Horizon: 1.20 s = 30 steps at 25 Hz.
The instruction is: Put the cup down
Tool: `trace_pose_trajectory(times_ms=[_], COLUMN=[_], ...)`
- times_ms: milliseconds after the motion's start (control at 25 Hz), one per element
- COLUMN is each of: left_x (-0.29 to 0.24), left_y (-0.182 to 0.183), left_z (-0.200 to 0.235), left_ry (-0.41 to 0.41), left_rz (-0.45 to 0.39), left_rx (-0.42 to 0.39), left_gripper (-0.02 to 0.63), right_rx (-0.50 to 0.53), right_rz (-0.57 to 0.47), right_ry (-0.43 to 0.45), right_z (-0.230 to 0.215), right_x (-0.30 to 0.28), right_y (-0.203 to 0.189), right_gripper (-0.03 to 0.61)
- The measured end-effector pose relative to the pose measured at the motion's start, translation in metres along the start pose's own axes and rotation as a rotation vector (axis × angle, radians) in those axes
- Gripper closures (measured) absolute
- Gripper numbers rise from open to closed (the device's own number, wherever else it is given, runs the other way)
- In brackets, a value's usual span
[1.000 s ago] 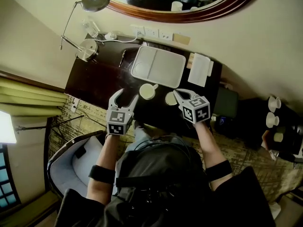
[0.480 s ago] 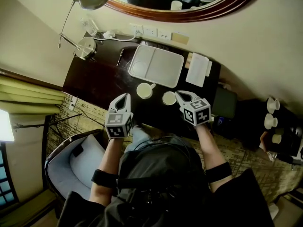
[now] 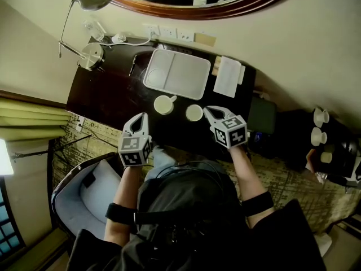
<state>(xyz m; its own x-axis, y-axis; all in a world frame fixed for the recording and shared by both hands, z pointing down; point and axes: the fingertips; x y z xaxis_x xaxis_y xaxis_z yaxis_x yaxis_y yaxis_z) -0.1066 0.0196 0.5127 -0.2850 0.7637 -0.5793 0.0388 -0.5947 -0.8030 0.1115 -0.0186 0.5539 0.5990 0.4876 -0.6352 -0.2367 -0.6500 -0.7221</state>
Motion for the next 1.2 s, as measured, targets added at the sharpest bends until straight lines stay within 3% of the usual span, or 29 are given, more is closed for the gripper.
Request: trace_pose_trajectory(times_ms=[600,1080,1200], left_x=[-0.003,-0.010,-0.012], left_y=[-0.014,-0.022,-0.025], left_z=[0.006,-0.007,-0.008], left_ry=[0.025,0.001,0.002], left_rz=[0.016,0.034,0.038], left_rx=[0.045,0.068,0.066], left_gripper=[0.629,0.628,0.627], right_rx=[0.033,0.235,0.285], right_rz=[0.033,0.122,0.167], right_ry=[0.006,0.003,0.012], right_z=[-0.003,-0.008,-0.007], right_x=[-0.005,-0.015,-0.018], right_y=[-0.011,-0.030,-0.040], right_gripper=[0.578,0.543,0.472])
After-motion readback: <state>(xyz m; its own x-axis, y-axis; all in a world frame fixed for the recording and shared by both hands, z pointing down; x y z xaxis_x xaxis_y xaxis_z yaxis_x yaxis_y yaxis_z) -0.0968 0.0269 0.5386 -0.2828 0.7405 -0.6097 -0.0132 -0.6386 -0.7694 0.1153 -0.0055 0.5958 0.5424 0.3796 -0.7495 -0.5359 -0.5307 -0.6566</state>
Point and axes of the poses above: the fingertips, and each gripper's own axes: x backward along the fingers, z to its left, y out of its top, and after that the axes turned 2 degrees about -y, right-handed
